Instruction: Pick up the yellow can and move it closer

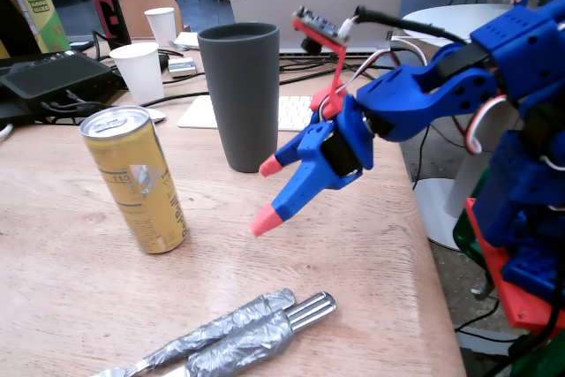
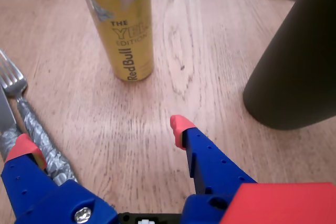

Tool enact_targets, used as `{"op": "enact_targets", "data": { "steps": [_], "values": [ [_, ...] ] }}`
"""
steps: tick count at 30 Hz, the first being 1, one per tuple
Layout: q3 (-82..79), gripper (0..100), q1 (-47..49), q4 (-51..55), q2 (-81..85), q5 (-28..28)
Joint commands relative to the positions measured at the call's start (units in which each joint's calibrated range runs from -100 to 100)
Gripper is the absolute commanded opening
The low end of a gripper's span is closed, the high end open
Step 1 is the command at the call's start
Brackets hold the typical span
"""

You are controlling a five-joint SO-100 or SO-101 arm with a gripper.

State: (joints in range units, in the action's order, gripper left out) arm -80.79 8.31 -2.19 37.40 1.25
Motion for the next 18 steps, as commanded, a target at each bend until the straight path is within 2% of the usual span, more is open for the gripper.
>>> {"op": "enact_targets", "data": {
  "steps": [1, 3, 8, 10, 14, 18],
  "values": [
    [3.1, 52, -0.4, -0.9, -2.5, -3.4],
    [3.2, 52, -0.5, -1.0, -3.8, -3.6],
    [7.1, 52, -0.4, -27.9, -19.1, -3.5],
    [7.1, 52, -0.4, -35.3, -23.4, -3.1],
    [7.7, 52, -0.4, -43.0, -31.7, -3.1],
    [16.8, 52, -0.4, -43.9, -38.9, -3.1]
  ]
}}
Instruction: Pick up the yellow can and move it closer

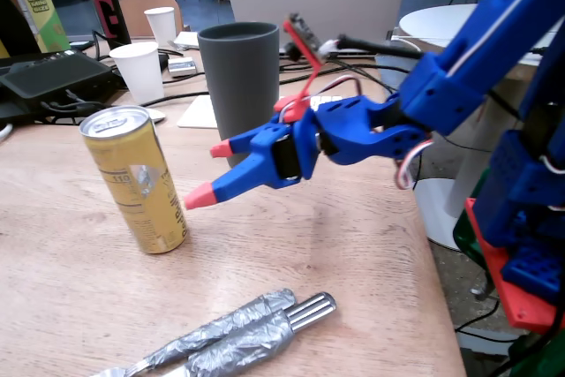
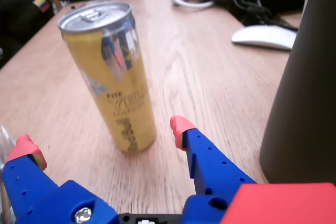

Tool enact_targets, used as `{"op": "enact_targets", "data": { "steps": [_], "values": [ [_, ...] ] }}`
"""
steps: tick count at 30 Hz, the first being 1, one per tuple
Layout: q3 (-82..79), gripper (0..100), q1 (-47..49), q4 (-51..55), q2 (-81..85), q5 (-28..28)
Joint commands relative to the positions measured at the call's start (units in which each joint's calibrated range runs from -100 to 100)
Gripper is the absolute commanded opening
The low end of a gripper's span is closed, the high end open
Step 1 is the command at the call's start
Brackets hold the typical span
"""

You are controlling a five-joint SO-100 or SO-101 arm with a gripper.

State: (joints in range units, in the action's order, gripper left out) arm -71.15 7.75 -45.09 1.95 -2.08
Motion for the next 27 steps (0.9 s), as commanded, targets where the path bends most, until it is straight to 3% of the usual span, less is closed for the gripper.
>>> {"op": "enact_targets", "data": {
  "steps": [1, 14, 27],
  "values": [
    [9.7, 52, 0.2, -0.8, -5.3, 0.2],
    [37.0, 51, 0.5, -0.7, -24.2, 0.3],
    [47.3, 51, 2.4, -1.5, -31.5, 2.6]
  ]
}}
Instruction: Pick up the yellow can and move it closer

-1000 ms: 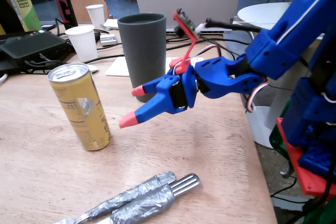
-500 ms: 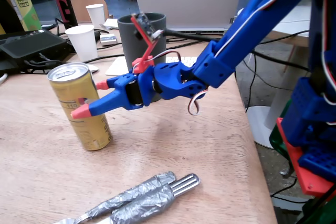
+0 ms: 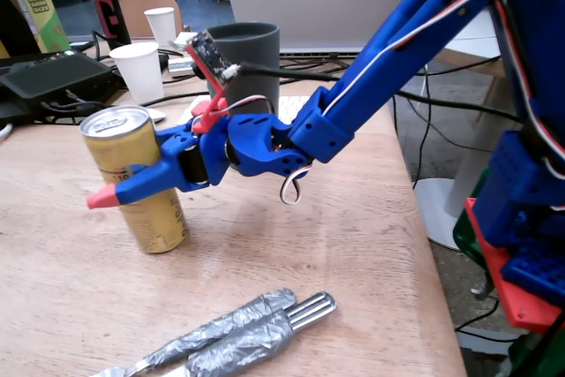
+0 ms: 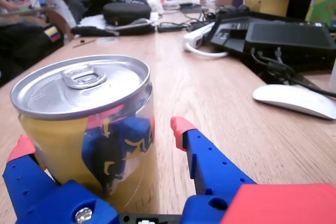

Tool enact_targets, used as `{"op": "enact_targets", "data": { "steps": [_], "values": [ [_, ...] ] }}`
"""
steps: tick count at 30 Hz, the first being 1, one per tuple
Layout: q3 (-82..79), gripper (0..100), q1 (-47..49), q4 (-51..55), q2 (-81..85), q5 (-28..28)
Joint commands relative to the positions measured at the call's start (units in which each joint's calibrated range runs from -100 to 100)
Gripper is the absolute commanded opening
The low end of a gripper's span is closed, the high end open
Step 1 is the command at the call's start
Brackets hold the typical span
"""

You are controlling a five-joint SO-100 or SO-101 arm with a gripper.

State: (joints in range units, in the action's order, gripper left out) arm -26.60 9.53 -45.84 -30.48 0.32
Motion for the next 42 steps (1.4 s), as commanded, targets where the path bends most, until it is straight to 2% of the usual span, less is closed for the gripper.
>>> {"op": "enact_targets", "data": {
  "steps": [1, 10, 14, 16, 32, 38, 42],
  "values": [
    [2.8, 51, 0.6, -0.8, 0.8, 0.2],
    [2.9, 49, 0.6, -0.5, 0.3, 0.2],
    [2.9, 33, 0.6, -0.7, 0.3, 0.1],
    [2.9, 29, 0.6, -0.8, 0.3, 0.2],
    [1.5, 29, 0.8, -0.1, 1.5, -0.4],
    [1.0, 29, 3.8, 0.1, 10.8, -0.4],
    [-7.4, 29, 6.0, 0.1, 18.8, -0.4]
  ]
}}
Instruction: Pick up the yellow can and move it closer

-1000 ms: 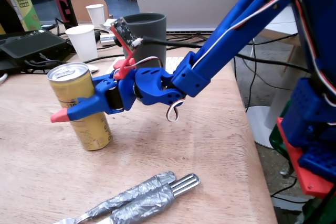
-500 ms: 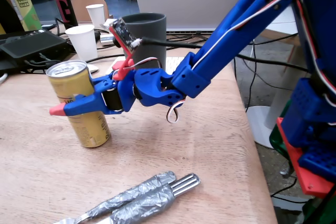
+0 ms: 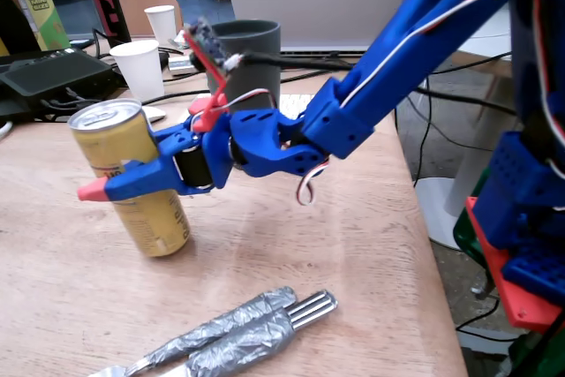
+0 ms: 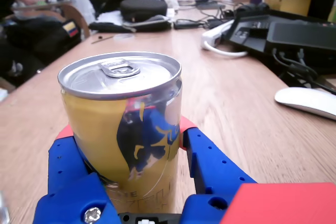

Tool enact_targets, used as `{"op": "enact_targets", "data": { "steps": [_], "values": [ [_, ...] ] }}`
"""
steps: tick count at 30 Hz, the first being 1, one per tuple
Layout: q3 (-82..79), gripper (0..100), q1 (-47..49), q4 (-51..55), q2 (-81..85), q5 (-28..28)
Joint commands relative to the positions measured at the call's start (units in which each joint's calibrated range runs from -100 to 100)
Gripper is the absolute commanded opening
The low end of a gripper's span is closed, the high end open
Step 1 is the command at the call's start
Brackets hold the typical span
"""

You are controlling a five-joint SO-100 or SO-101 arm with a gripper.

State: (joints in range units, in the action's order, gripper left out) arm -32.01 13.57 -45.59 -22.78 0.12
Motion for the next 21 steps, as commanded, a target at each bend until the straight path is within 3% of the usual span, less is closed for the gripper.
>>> {"op": "enact_targets", "data": {
  "steps": [1, 8, 15, 21],
  "values": [
    [-3.4, 29, 2.8, -0.1, 13.0, -0.2],
    [-5.4, 29, 3.2, 0.1, 24.8, 0.3],
    [-25.6, 29, 3.0, 0.3, 41.3, 0.0],
    [-25.0, 30, 1.1, 26.1, 53.6, -0.2]
  ]
}}
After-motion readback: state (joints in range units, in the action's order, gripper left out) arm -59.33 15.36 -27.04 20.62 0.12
